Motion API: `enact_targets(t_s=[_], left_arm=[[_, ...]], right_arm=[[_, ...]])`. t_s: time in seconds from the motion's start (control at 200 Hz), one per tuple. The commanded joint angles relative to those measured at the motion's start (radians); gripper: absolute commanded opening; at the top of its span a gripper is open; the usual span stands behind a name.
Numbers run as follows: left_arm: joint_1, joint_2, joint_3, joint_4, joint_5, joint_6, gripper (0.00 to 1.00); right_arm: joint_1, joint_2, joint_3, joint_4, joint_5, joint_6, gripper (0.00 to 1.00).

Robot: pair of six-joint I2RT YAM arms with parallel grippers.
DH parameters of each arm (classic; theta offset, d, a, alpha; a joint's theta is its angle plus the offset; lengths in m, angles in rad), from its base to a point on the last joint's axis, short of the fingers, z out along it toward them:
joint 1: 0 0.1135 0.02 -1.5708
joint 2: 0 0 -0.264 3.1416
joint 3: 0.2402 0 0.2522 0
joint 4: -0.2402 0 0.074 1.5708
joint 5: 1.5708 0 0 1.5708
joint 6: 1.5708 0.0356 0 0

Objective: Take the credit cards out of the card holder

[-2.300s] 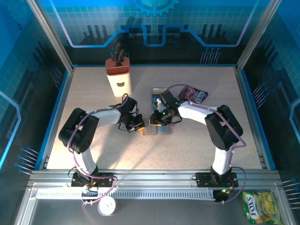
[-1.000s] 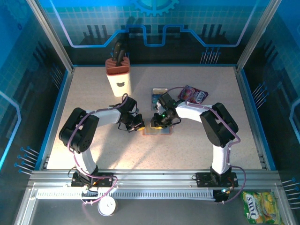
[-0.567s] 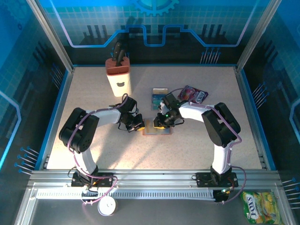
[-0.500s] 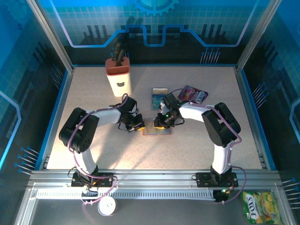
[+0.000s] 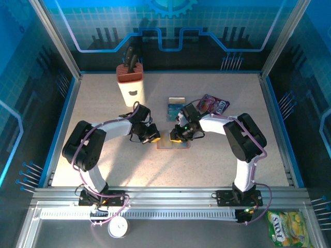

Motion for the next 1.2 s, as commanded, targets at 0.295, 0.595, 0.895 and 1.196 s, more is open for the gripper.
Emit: enact_targets(t_s=[0.295,0.595,0.895,1.196], left_arm=[[-0.008,0.016,0.009,0.098,0.098,-0.066,0.21],[-0.017,0.057,0.008,0.144,0.132,-0.087,0.22],[-0.027,0.096,0.023,0.155,0.148,-0.090,0.22],[-0.035,0.093,0.051,0.157,0.173,-0.095,0.18]], right_arm=[[-0.025,-0.017,-0.058,0.068,-0.041,0.040,0.24],[-0.026,-0.030,-0.073,0.081,-0.042,0.046,0.24],[-0.026,-0.031,-0.084,0.091,-0.048,0.051,0.24],[-0.026,-0.054,-0.086,0.101,-0.053,0.060,0.25]])
